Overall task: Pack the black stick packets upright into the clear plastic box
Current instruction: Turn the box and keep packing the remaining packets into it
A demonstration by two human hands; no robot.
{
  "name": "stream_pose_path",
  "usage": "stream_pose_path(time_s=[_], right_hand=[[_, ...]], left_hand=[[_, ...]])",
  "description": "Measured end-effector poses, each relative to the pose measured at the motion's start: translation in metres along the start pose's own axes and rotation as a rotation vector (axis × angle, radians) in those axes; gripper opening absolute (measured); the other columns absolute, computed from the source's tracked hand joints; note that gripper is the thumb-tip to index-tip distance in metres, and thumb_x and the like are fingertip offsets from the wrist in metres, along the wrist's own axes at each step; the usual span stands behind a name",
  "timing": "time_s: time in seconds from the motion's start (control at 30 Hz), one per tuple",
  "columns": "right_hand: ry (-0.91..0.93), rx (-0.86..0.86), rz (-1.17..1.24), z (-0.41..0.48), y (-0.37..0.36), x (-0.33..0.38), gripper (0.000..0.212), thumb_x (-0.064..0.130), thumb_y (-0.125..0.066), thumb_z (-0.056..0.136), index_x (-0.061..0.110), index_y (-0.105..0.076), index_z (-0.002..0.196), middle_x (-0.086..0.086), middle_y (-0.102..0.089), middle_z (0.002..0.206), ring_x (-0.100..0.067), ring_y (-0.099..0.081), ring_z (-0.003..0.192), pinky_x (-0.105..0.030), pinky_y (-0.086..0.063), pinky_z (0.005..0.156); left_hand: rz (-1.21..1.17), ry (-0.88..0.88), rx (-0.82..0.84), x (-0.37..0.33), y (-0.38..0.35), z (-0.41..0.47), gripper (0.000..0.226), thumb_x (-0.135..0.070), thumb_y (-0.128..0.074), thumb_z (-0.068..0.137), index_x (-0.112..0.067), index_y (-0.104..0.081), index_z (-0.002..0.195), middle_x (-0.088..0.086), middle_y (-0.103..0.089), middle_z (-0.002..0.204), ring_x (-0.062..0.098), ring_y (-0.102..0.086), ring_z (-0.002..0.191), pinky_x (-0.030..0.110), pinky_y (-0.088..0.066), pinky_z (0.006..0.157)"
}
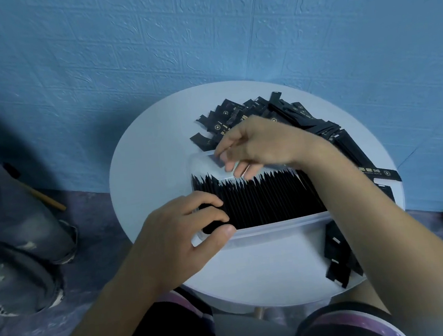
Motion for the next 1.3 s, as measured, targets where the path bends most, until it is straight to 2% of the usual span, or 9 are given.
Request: stream_pose_path(time_s=[0.1, 0.23, 0.47, 0.6, 0.77, 0.87, 1.0, 1.1, 1.3], right_hand=[[0.022, -0.189, -0.056, 0.014, 0.028, 0.002, 0.012, 0.004, -0.060, 0.097, 0.003, -0.072, 0.095, -0.011, -0.070, 0.071, -0.014, -0.062, 0.058, -0.022, -0.051, 0.050], [-0.016, -0.346, -0.365, 0.042, 0.048, -0.004, 0.007, 0.018, -0.071, 0.087, 0.018, -0.076, 0.082, 0.000, -0.073, 0.073, -0.013, -0.062, 0.062, -0.021, -0.045, 0.052], [-0.267, -0.008, -0.692, 0.066, 0.038, -0.013, 0.034, 0.033, -0.076, 0.082, 0.006, -0.075, 0.104, -0.015, -0.077, 0.092, -0.024, -0.064, 0.072, -0.028, -0.051, 0.067], [-0.290, 0.048, -0.785, 0.068, 0.036, -0.016, 0.038, 0.037, -0.073, 0.086, 0.005, -0.075, 0.107, -0.012, -0.077, 0.095, -0.022, -0.066, 0.075, -0.027, -0.051, 0.068], [-0.230, -0.021, -0.689, 0.064, 0.041, -0.017, 0.023, 0.013, -0.067, 0.091, 0.010, -0.070, 0.113, -0.016, -0.076, 0.095, -0.013, -0.057, 0.057, -0.022, -0.043, 0.056], [-0.226, -0.031, -0.667, 0.064, 0.042, -0.020, 0.019, 0.014, -0.069, 0.091, 0.011, -0.070, 0.110, -0.013, -0.073, 0.089, -0.014, -0.056, 0.059, -0.022, -0.042, 0.056], [-0.283, 0.057, -0.713, 0.065, 0.039, -0.022, 0.035, 0.033, -0.073, 0.088, 0.005, -0.074, 0.108, -0.017, -0.075, 0.097, -0.025, -0.066, 0.081, -0.035, -0.057, 0.079], [-0.341, 0.125, -0.764, 0.070, 0.038, -0.025, 0.046, 0.040, -0.071, 0.090, 0.000, -0.072, 0.113, -0.024, -0.072, 0.110, -0.034, -0.071, 0.102, -0.043, -0.055, 0.097], [-0.323, 0.136, -0.765, 0.069, 0.038, -0.026, 0.044, 0.034, -0.071, 0.091, -0.004, -0.071, 0.112, -0.023, -0.070, 0.097, -0.026, -0.059, 0.077, -0.030, -0.049, 0.069]], left_hand=[[-0.007, -0.005, -0.003, -0.001, -0.001, 0.000, 0.032, -0.046, -0.052, 0.097, -0.025, -0.077, 0.094, -0.017, -0.065, 0.113, 0.003, -0.063, 0.088, 0.026, -0.051, 0.070], [-0.018, 0.003, -0.003, -0.001, -0.001, -0.001, 0.032, -0.045, -0.052, 0.098, -0.025, -0.076, 0.094, -0.017, -0.064, 0.112, 0.003, -0.062, 0.087, 0.026, -0.051, 0.069], [-0.020, 0.012, -0.013, 0.000, -0.004, -0.001, 0.034, -0.047, -0.050, 0.098, -0.024, -0.076, 0.093, -0.016, -0.064, 0.110, 0.003, -0.060, 0.083, 0.027, -0.050, 0.069], [-0.034, 0.015, -0.019, 0.002, -0.004, -0.002, 0.035, -0.048, -0.050, 0.099, -0.025, -0.075, 0.093, -0.016, -0.064, 0.110, 0.002, -0.058, 0.082, 0.027, -0.050, 0.070], [-0.038, 0.014, -0.023, 0.001, -0.004, -0.001, 0.036, -0.049, -0.049, 0.099, -0.024, -0.075, 0.093, -0.016, -0.064, 0.110, 0.003, -0.060, 0.084, 0.028, -0.051, 0.070], [-0.050, 0.012, -0.026, 0.001, -0.005, -0.001, 0.039, -0.050, -0.048, 0.099, -0.023, -0.076, 0.092, -0.015, -0.064, 0.109, 0.005, -0.061, 0.084, 0.029, -0.051, 0.070], [-0.043, 0.014, -0.031, 0.001, -0.005, -0.001, 0.039, -0.050, -0.048, 0.099, -0.023, -0.076, 0.092, -0.015, -0.064, 0.108, 0.004, -0.061, 0.084, 0.029, -0.051, 0.069], [-0.035, 0.015, -0.032, 0.002, -0.005, -0.002, 0.038, -0.050, -0.049, 0.099, -0.024, -0.076, 0.092, -0.015, -0.064, 0.109, 0.003, -0.059, 0.084, 0.027, -0.050, 0.069], [-0.036, 0.014, -0.037, 0.002, -0.006, -0.001, 0.038, -0.050, -0.049, 0.099, -0.024, -0.076, 0.092, -0.014, -0.065, 0.109, 0.003, -0.060, 0.083, 0.030, -0.052, 0.068]])
Point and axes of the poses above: each hand's wrist, its own z-axis towards the middle knuckle, its own y-axis out of the back of the hand, x = y × z, the point moved 4 cm from there along z, towards the middle knuckle
